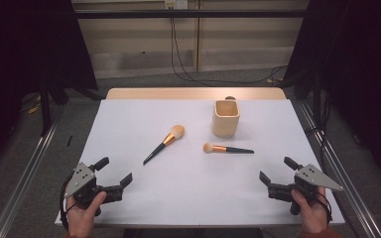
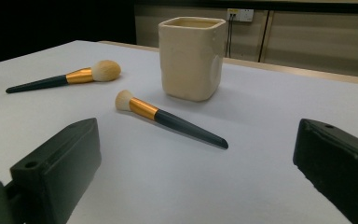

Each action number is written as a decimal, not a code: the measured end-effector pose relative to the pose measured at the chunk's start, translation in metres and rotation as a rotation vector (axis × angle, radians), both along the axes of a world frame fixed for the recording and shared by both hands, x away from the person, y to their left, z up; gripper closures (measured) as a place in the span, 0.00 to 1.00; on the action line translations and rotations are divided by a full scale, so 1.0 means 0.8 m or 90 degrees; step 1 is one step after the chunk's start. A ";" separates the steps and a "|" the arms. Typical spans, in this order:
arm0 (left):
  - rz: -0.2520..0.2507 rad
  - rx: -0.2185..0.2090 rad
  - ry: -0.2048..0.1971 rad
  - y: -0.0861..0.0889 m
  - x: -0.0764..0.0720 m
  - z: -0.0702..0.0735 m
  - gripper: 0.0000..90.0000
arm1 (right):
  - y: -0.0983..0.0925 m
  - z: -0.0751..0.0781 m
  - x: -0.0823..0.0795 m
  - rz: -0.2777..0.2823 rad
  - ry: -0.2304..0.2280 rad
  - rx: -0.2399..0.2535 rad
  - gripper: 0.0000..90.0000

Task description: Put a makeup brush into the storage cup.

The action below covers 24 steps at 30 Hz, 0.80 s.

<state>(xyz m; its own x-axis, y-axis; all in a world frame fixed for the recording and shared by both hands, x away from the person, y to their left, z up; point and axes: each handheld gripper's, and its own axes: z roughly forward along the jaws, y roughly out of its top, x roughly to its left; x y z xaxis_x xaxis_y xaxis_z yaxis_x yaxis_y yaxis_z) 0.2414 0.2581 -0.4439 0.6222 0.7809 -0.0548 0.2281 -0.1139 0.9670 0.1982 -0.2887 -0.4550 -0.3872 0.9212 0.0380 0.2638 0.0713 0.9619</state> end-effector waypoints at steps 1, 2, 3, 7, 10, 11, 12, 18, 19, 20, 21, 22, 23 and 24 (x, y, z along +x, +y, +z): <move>0.001 0.002 0.000 0.001 0.000 0.000 0.03 | 0.000 0.000 0.001 0.002 0.000 0.001 0.01; 0.003 -0.001 0.005 0.001 0.000 0.000 0.03 | 0.000 -0.001 0.001 0.005 0.003 0.000 0.01; -0.001 0.001 0.008 0.000 0.000 -0.001 0.03 | 0.001 -0.001 0.001 0.007 0.002 0.001 0.01; 0.009 0.010 0.021 -0.001 0.002 -0.002 0.03 | 0.003 0.000 0.001 0.018 -0.002 0.001 0.01; 0.025 0.003 0.030 -0.003 0.006 -0.003 0.03 | 0.004 0.000 0.002 0.021 -0.002 -0.002 0.01; 0.020 -0.002 0.032 -0.005 0.009 -0.003 0.04 | 0.005 -0.001 0.002 0.021 0.002 0.005 0.01; 0.008 0.010 0.028 -0.010 0.013 -0.002 0.04 | 0.005 -0.001 0.002 0.022 0.002 0.005 0.01; -0.015 0.017 0.035 -0.020 0.023 0.000 0.04 | 0.003 -0.002 0.001 0.017 0.006 0.005 0.01; -0.012 0.016 0.040 -0.021 0.026 0.001 0.04 | 0.002 -0.002 0.001 0.016 0.005 0.004 0.01; -0.008 0.013 0.046 -0.022 0.028 0.001 0.04 | 0.001 -0.002 0.001 0.017 0.007 -0.001 0.01; -0.010 0.007 0.049 -0.024 0.030 0.002 0.04 | 0.000 -0.003 0.000 0.017 0.009 -0.002 0.01; -0.015 0.013 0.047 -0.025 0.033 0.003 0.04 | 0.000 -0.003 0.000 0.015 0.009 -0.001 0.01; -0.015 0.013 0.047 -0.025 0.033 0.003 0.04 | 0.000 -0.003 0.000 0.015 0.009 -0.001 0.01; -0.015 0.016 0.045 -0.027 0.035 0.003 0.04 | -0.001 -0.003 0.001 0.014 0.008 -0.001 0.01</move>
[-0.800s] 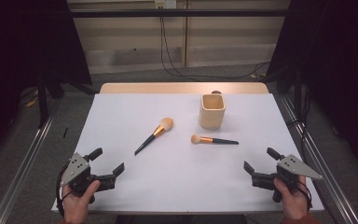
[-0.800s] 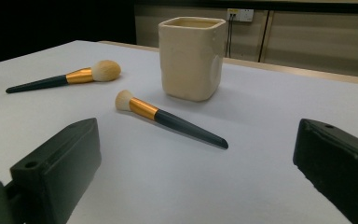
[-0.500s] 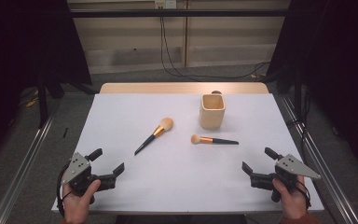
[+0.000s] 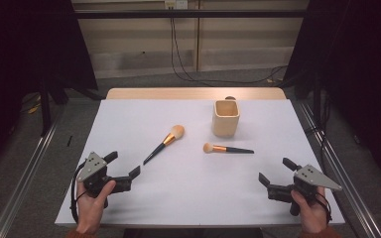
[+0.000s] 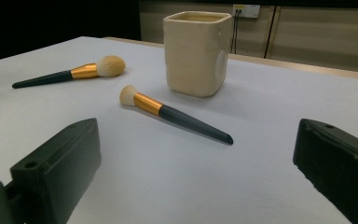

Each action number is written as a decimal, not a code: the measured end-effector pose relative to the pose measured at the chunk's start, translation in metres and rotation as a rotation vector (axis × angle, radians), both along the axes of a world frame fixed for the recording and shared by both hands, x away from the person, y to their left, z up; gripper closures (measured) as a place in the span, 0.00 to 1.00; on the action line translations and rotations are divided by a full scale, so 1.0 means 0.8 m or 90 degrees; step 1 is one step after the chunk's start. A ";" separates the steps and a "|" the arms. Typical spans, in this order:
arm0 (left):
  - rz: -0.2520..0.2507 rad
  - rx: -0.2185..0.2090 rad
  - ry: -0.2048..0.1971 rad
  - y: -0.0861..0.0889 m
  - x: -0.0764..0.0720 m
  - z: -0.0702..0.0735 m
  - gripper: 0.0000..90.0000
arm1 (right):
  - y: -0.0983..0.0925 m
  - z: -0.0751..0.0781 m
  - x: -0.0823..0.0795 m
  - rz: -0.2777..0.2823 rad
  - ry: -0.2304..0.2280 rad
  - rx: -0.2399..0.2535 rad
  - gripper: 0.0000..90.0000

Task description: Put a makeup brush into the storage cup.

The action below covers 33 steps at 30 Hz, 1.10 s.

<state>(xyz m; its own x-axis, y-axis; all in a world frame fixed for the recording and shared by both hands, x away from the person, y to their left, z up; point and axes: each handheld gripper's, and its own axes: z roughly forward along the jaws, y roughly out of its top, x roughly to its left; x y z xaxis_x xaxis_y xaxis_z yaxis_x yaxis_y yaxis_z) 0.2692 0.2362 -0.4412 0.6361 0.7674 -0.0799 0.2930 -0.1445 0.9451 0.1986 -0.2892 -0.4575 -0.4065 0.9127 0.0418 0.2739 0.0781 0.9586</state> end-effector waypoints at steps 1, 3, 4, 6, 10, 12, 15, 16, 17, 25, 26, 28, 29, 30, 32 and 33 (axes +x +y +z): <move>0.001 0.000 0.001 -0.001 0.002 0.001 0.04 | 0.000 0.000 0.000 -0.001 0.001 0.002 0.01; -0.003 -0.004 -0.001 -0.004 0.005 0.004 0.04 | 0.000 0.000 0.001 -0.002 0.001 0.003 0.01; -0.006 0.001 -0.002 -0.006 0.006 0.005 0.04 | 0.000 0.000 0.001 -0.002 0.001 0.003 0.01; -0.011 0.009 -0.015 -0.010 0.008 0.010 0.04 | 0.000 -0.001 0.002 -0.005 0.006 0.008 0.01; -0.013 -0.002 -0.020 -0.014 0.013 0.017 0.04 | 0.001 0.000 0.001 -0.003 0.000 0.009 0.01; -0.023 0.018 -0.034 -0.020 0.019 0.024 0.04 | 0.001 0.001 0.001 -0.001 0.000 0.005 0.01; -0.027 0.019 -0.042 -0.024 0.024 0.026 0.04 | 0.002 0.000 0.002 0.001 0.002 0.006 0.01; -0.030 0.010 -0.036 -0.027 0.032 0.025 0.04 | 0.001 0.000 0.002 0.000 0.002 0.005 0.01; -0.030 0.010 -0.036 -0.027 0.032 0.025 0.04 | 0.001 0.000 0.002 0.000 0.002 0.005 0.01; -0.075 0.022 -0.018 -0.050 0.053 0.033 0.04 | 0.003 0.000 0.003 0.006 0.003 0.005 0.01; -0.077 0.032 -0.026 -0.055 0.054 0.037 0.04 | 0.003 -0.001 0.003 0.006 0.003 0.005 0.01; -0.071 0.043 -0.041 -0.062 0.057 0.043 0.04 | 0.003 -0.001 0.003 0.007 0.006 0.005 0.01; -0.071 0.030 -0.040 -0.064 0.060 0.045 0.04 | 0.003 -0.001 0.003 0.007 0.007 0.005 0.01; -0.071 0.030 -0.040 -0.064 0.060 0.045 0.04 | 0.003 -0.001 0.003 0.007 0.007 0.006 0.01; -0.073 0.030 -0.041 -0.072 0.071 0.049 0.04 | 0.003 -0.001 0.003 0.004 0.006 0.008 0.01; -0.071 0.029 -0.039 -0.074 0.074 0.049 0.04 | 0.003 -0.001 0.003 0.004 0.006 0.007 0.01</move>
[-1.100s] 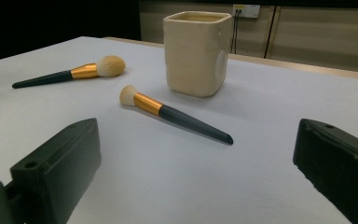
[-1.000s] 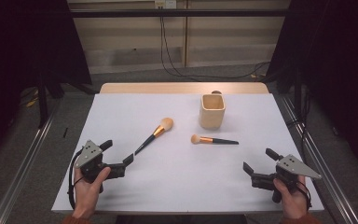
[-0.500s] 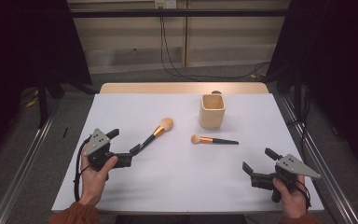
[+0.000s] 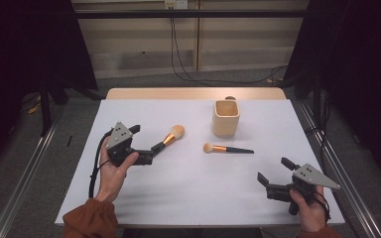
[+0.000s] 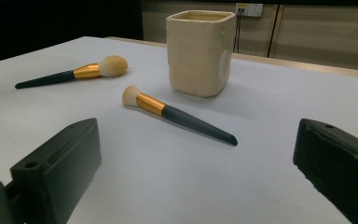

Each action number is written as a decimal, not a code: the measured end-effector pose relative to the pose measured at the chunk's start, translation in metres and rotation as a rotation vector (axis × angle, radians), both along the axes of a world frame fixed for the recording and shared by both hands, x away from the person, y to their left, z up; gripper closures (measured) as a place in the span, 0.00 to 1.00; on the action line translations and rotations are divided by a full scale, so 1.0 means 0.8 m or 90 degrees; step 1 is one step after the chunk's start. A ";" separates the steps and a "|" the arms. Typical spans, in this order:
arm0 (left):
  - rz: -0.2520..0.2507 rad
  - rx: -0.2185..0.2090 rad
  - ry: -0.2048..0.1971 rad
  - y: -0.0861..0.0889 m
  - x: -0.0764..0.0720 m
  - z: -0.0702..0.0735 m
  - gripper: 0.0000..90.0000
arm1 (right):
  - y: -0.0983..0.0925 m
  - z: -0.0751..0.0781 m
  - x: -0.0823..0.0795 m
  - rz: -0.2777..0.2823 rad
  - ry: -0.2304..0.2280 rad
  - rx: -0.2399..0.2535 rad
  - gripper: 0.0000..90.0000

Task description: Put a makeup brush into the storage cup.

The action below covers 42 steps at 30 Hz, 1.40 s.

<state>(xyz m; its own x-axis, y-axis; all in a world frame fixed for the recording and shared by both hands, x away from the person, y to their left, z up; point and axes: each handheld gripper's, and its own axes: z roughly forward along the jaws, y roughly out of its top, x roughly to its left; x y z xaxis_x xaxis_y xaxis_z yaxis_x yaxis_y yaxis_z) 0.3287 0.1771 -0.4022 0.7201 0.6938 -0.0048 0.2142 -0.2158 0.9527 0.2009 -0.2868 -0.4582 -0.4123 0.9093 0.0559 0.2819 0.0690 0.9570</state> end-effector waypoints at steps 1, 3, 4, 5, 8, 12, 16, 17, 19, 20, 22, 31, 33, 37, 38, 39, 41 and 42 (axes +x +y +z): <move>0.004 -0.004 0.004 -0.002 0.003 0.000 0.04 | 0.000 0.000 0.000 0.001 -0.001 0.000 0.01; 0.006 -0.001 0.009 -0.006 0.009 -0.001 0.04 | 0.000 0.000 0.000 0.000 -0.003 -0.001 0.01; 0.005 0.005 0.008 -0.008 0.012 -0.002 0.04 | 0.000 0.000 0.000 0.000 -0.003 -0.001 0.01; 0.006 0.010 0.005 -0.010 0.015 -0.002 0.04 | 0.000 0.000 -0.001 0.000 -0.002 -0.001 0.01; 0.005 -0.002 0.012 -0.015 0.024 -0.002 0.04 | -0.001 0.000 -0.001 0.003 -0.002 -0.002 0.01; 0.012 0.003 0.011 -0.018 0.036 -0.002 0.04 | -0.001 0.000 -0.001 0.003 -0.003 -0.001 0.01; 0.013 -0.003 0.010 -0.020 0.046 -0.002 0.04 | 0.000 0.000 -0.001 0.003 -0.003 0.003 0.01; 0.016 -0.004 0.010 -0.021 0.048 -0.002 0.04 | 0.000 0.001 -0.001 0.003 -0.003 0.003 0.01; 0.022 -0.006 0.007 -0.022 0.052 -0.002 0.04 | 0.001 0.001 0.000 0.005 -0.004 0.004 0.01; 0.024 -0.008 0.008 -0.023 0.055 -0.002 0.04 | 0.001 0.000 0.000 0.007 -0.005 0.002 0.01; 0.024 -0.005 0.013 -0.023 0.060 -0.003 0.04 | 0.001 0.000 0.000 0.008 -0.005 0.002 0.01; 0.030 0.020 0.035 -0.032 0.080 -0.011 0.04 | 0.002 0.000 0.001 0.013 -0.003 0.001 0.01; 0.031 0.031 0.045 -0.032 0.083 -0.016 0.04 | 0.002 0.000 0.001 0.012 -0.003 0.002 0.01; 0.031 0.043 0.068 -0.033 0.090 -0.021 0.04 | 0.002 -0.001 0.001 0.012 0.000 0.001 0.01; 0.032 0.048 0.074 -0.033 0.092 -0.020 0.04 | 0.002 -0.001 0.001 0.013 0.001 0.000 0.01; 0.032 0.048 0.074 -0.033 0.092 -0.020 0.04 | 0.002 -0.001 0.001 0.012 0.002 0.002 0.01; 0.033 0.068 0.081 -0.033 0.096 -0.019 0.04 | 0.002 -0.001 0.001 0.013 0.000 0.001 0.01; 0.031 0.074 0.085 -0.033 0.098 -0.019 0.04 | 0.003 -0.001 0.001 0.012 0.000 0.002 0.01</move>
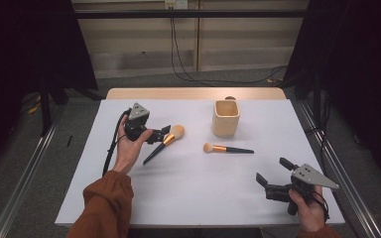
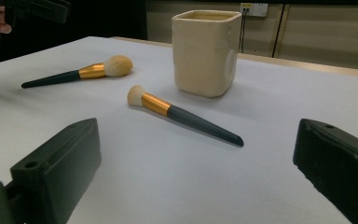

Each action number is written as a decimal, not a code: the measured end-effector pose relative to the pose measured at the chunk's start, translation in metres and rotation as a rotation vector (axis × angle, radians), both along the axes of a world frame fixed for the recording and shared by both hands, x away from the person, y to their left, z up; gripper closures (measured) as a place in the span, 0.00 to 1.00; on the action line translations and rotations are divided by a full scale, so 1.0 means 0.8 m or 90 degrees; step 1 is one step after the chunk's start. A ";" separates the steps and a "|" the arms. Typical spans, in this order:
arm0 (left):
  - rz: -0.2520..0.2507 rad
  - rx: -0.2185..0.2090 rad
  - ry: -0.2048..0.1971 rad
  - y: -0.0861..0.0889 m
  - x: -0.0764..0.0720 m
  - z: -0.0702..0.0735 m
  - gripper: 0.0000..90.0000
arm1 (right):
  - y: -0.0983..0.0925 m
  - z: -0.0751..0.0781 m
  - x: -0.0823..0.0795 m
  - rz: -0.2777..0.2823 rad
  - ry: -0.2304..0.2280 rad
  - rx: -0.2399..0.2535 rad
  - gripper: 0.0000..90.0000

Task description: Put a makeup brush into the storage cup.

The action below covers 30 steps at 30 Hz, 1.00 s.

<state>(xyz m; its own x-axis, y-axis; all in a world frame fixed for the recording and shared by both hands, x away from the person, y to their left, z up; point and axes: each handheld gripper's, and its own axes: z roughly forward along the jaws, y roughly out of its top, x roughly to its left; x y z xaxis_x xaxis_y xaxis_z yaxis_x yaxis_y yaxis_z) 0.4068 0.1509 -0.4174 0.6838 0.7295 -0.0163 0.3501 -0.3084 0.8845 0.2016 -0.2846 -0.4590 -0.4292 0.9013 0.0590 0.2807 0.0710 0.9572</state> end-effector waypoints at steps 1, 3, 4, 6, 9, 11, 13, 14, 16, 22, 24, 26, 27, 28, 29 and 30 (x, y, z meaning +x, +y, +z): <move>0.000 0.000 0.000 0.000 0.000 0.000 0.04 | 0.000 0.000 0.000 0.000 0.000 0.000 0.01; -0.003 -0.006 0.011 0.000 0.002 -0.002 0.04 | 0.000 0.000 0.000 0.000 0.001 -0.001 0.01; -0.004 0.009 0.014 -0.001 0.004 -0.004 0.04 | 0.000 0.000 0.000 0.000 0.001 -0.001 0.01; -0.004 0.018 0.016 -0.002 0.005 -0.005 0.04 | 0.000 0.000 0.000 0.000 0.001 0.000 0.01; -0.005 0.030 0.032 -0.004 0.007 -0.006 0.04 | 0.000 -0.001 0.000 0.001 0.000 -0.007 0.01; -0.016 0.034 0.046 -0.006 0.009 -0.005 0.04 | 0.000 -0.001 0.000 0.001 0.000 -0.007 0.01; -0.030 0.063 0.063 -0.009 0.012 -0.001 0.04 | 0.001 -0.001 0.000 0.006 0.001 -0.010 0.01; -0.030 0.063 0.063 -0.009 0.012 -0.001 0.04 | 0.001 -0.001 0.000 0.006 0.001 -0.009 0.01; -0.035 0.068 0.080 -0.012 0.015 0.002 0.04 | 0.001 -0.001 0.000 0.006 0.003 -0.008 0.01; -0.044 0.127 0.126 -0.015 0.024 -0.001 0.04 | 0.000 -0.002 0.000 0.006 0.003 -0.008 0.01; -0.038 0.136 0.131 -0.017 0.025 -0.003 0.04 | 0.001 -0.002 0.000 0.005 0.005 -0.006 0.01; -0.039 0.158 0.138 -0.018 0.026 -0.003 0.04 | 0.001 -0.002 0.000 0.006 0.004 -0.006 0.01; -0.037 0.165 0.147 -0.018 0.028 -0.002 0.04 | 0.001 -0.002 0.000 0.007 0.004 -0.007 0.01; -0.043 0.173 0.163 -0.020 0.029 -0.002 0.04 | 0.001 -0.002 0.000 0.007 0.004 -0.007 0.01; -0.044 0.184 0.167 -0.021 0.030 -0.002 0.04 | 0.001 -0.002 0.000 0.007 0.004 -0.007 0.01; -0.044 0.184 0.167 -0.021 0.030 -0.002 0.04 | 0.001 -0.002 0.000 0.008 0.005 -0.007 0.01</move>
<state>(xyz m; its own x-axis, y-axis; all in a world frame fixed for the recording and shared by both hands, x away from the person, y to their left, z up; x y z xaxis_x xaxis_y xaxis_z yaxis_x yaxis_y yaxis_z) 0.4308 0.1342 -0.4190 0.7314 0.6820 0.0026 0.5222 -0.5625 0.6411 0.2014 -0.2839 -0.4604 -0.4396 0.8967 0.0519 0.2869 0.0854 0.9541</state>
